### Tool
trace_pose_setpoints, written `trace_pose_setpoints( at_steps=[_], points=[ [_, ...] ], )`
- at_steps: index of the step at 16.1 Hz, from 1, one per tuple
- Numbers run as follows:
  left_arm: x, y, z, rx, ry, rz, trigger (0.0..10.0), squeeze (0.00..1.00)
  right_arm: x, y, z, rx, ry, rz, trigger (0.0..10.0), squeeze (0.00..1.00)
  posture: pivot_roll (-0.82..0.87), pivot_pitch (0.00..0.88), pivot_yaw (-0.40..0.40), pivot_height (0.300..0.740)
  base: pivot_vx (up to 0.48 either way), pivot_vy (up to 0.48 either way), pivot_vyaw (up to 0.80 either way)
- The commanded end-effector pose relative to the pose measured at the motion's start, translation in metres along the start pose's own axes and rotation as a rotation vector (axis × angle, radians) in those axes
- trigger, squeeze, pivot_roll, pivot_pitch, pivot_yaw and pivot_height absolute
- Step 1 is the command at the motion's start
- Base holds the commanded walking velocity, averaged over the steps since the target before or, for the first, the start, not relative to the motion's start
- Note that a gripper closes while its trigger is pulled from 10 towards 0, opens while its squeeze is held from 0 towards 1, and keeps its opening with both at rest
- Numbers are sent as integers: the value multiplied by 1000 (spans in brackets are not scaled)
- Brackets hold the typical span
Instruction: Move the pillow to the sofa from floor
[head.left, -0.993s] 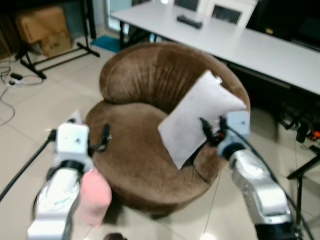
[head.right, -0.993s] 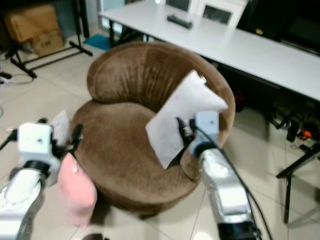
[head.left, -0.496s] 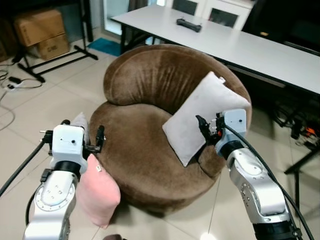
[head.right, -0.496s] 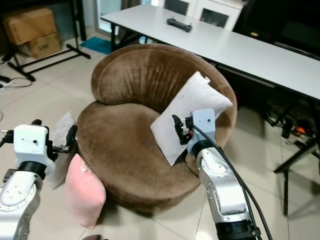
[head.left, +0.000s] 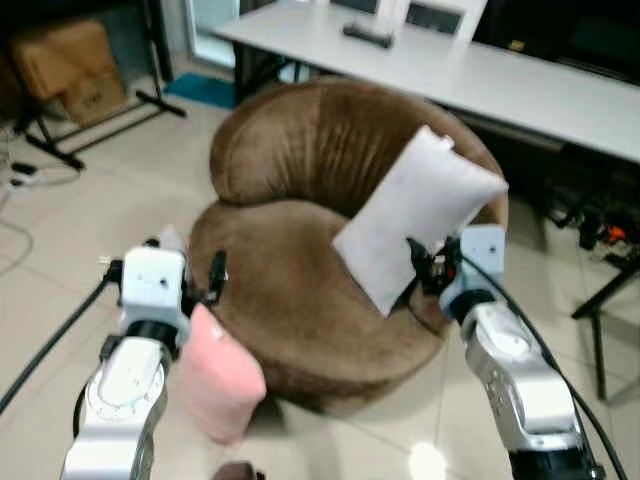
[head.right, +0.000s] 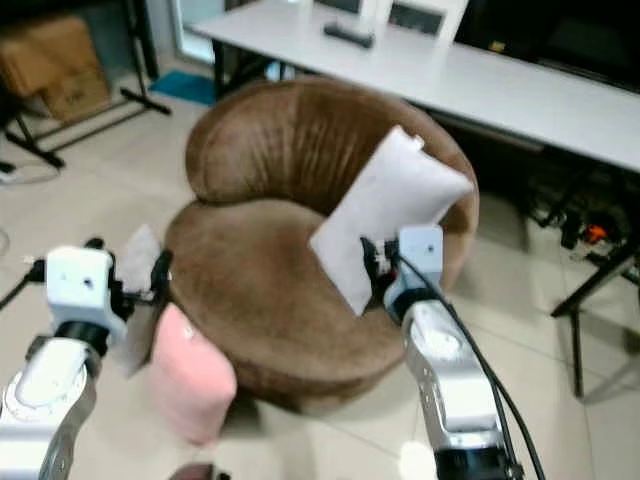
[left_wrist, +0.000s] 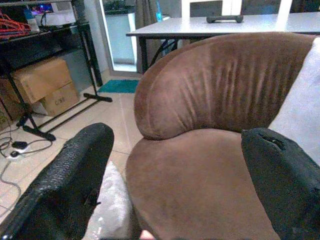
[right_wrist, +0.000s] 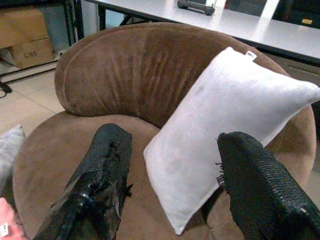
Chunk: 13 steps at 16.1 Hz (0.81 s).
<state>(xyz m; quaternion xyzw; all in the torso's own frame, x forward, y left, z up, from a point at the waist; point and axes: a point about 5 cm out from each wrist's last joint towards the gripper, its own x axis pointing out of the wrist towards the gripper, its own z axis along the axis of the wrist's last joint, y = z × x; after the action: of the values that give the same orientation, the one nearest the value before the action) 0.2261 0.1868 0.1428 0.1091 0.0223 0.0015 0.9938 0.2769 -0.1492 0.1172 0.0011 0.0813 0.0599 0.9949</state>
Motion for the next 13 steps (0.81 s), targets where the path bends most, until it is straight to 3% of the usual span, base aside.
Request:
trace_pose_setpoints(
  at_steps=[1, 9, 11, 12, 13],
  points=[
    [1, 2, 1, 11, -6, 2, 10000, 0, 1, 0, 5, 0, -19, -1, 10000, 0, 141, 0, -125, 740, 0, 296, 0],
    [3, 4, 3, 32, -16, -19, 10000, 0, 2, 3, 3, 35, -24, -6, 10000, 0, 149, 0, -95, 740, 0, 292, 0],
    [5, 5, 4, 39, -25, -35, 10000, 0, 2, 3, 2, 58, -25, -10, 10000, 0, 147, 0, -70, 740, 0, 0, 0],
    [8, 5, 7, 53, -38, -69, 10000, 0, -2, 6, 0, 120, -34, -12, 10000, 1000, 144, 0, -39, 740, 0, 0, 0],
    [8, 5, 7, 53, -39, -77, 10000, 0, -3, 7, -1, 133, -36, -15, 10000, 1000, 142, 0, -27, 740, 0, 0, 0]
  ],
)
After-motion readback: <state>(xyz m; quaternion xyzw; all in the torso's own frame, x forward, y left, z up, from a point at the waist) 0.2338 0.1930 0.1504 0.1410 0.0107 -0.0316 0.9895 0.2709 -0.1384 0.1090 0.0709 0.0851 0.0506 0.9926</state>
